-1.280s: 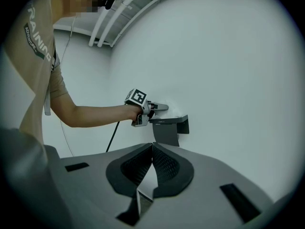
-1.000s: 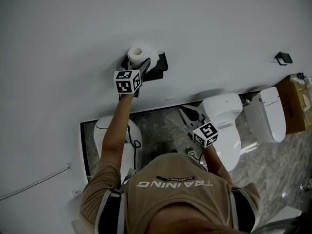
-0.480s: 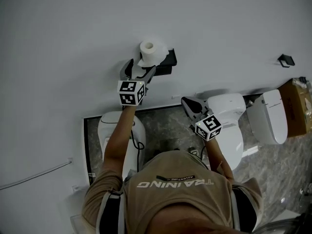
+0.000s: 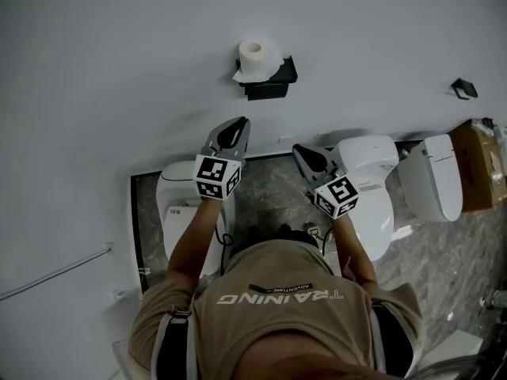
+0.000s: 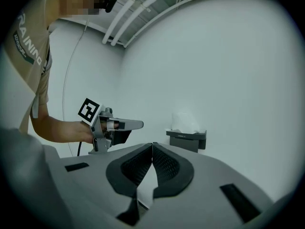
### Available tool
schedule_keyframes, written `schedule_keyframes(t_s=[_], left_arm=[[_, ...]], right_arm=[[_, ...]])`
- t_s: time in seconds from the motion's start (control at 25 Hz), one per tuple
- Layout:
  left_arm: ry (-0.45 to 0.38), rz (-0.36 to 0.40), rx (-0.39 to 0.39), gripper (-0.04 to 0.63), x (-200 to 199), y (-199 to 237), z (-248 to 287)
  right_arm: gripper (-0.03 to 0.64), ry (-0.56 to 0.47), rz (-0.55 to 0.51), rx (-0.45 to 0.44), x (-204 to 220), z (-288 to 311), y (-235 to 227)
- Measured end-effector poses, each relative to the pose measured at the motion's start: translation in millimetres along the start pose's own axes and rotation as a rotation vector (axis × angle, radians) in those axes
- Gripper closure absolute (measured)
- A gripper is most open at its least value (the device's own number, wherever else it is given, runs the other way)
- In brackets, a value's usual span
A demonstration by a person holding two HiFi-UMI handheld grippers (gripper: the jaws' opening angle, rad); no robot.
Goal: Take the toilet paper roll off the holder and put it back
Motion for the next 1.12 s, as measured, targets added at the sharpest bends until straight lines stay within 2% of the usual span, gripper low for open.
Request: schedule_keyframes(t_s=[0.04, 0.16, 0.32, 0.6, 0.84, 1.04, 1.12], left_arm=[[0.008, -0.017, 0.009, 0.591, 6, -5, -7], [0.023, -0.033, 0.016, 0.591, 18, -24, -25], [0.052, -0.045, 0.002, 0.591, 32, -55, -48], [0.138, -0.091, -0.03, 0.591, 63, -137, -84], [0.165, -0.07, -0.096, 0.591, 72, -215, -120], [0.229, -0.116, -0.142, 0.591, 93, -245, -159], [0.236, -0.112, -0.158, 0.591, 96, -251, -169]], right_arm=[[0.603, -0.002, -0.022, -0.007, -3, -1, 8], [0.603, -0.02, -0.061, -0.029, -11, -5, 24], [0.603, -0.047, -0.061, -0.065, -12, -21, 42], [0.603, -0.038, -0.008, -0.12, 13, -88, 66], [0.603, -0.041, 0.054, -0.138, 47, -160, 82], [0.603, -0.021, 0.115, -0.164, 70, -195, 101], [0.603, -0.02, 0.123, -0.168, 74, -202, 106]])
Point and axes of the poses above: the fingertips, and each gripper's own axes: z forward along the fingers, y to its left, x out of its underside, the point moved 6 cm from there along -z, backward along the fingers, and after that the axes turned 6 degrees about y, right-handed, at the moved point
